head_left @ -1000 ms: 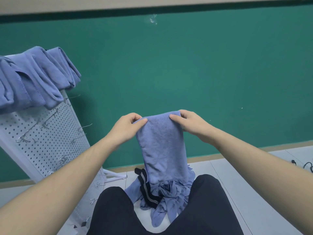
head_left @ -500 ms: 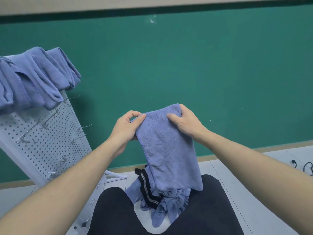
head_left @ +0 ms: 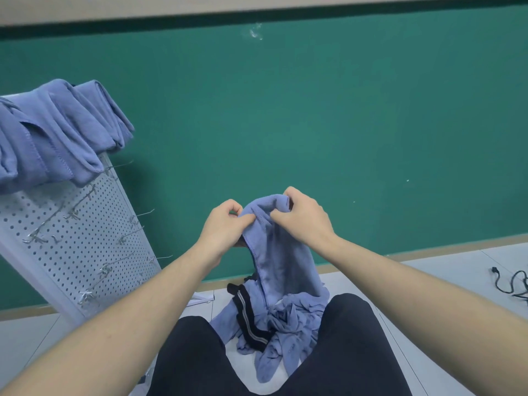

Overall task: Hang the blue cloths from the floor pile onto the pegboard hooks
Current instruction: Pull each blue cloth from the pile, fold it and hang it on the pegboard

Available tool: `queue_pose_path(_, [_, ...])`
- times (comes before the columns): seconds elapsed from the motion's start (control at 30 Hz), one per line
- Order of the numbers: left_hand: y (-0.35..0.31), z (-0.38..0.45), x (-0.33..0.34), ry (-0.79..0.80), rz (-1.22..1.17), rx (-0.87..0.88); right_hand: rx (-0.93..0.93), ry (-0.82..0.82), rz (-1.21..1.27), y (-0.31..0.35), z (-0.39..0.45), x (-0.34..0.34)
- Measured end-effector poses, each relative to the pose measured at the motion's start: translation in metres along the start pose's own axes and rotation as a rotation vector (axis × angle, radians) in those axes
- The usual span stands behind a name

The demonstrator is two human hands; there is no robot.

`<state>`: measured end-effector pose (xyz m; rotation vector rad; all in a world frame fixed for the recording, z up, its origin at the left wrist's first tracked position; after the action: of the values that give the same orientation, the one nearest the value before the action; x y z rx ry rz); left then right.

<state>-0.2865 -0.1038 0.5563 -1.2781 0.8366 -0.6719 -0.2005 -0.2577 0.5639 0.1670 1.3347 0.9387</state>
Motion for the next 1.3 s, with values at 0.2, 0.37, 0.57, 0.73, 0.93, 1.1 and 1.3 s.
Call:
queue_pose_path(0.2, [-0.005,0.0,0.008,-0.006,-0.053,-0.037,-0.006,-0.051,0.02,0.011,-0.003,0.006])
queue_pose_path(0.37, [-0.008,0.001,0.012,-0.023,-0.083,-0.052,0.002,-0.045,0.123,0.016,-0.003,0.013])
queue_pose_path(0.57, [-0.008,0.005,0.007,-0.019,-0.173,-0.078,-0.125,0.062,0.223,0.02,-0.012,0.021])
queue_pose_path(0.73, [-0.009,0.005,0.007,0.045,-0.266,-0.041,-0.201,0.108,0.265,0.031,-0.02,0.012])
queue_pose_path(0.93, [-0.002,0.012,0.004,0.037,-0.247,-0.08,-0.019,0.301,0.64,0.027,-0.018,0.015])
queue_pose_path(1.1, [-0.009,0.017,-0.005,0.142,-0.227,-0.082,0.01,0.165,0.583,-0.004,-0.004,0.017])
queue_pose_path(1.3, [-0.029,0.015,-0.003,0.357,-0.186,-0.018,-0.095,0.456,0.551,-0.022,0.0,0.036])
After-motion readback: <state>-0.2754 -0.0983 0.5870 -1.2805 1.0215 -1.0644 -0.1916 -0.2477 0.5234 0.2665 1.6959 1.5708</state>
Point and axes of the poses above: each hand's wrist, its own z-axis towards the middle knuckle, its own x-axis out of the palm, y = z × x, the point moved 3 cm from there along z, towards the middle knuckle, and after that the axes turned 8 degrees about -z, right-handed, at the moved point
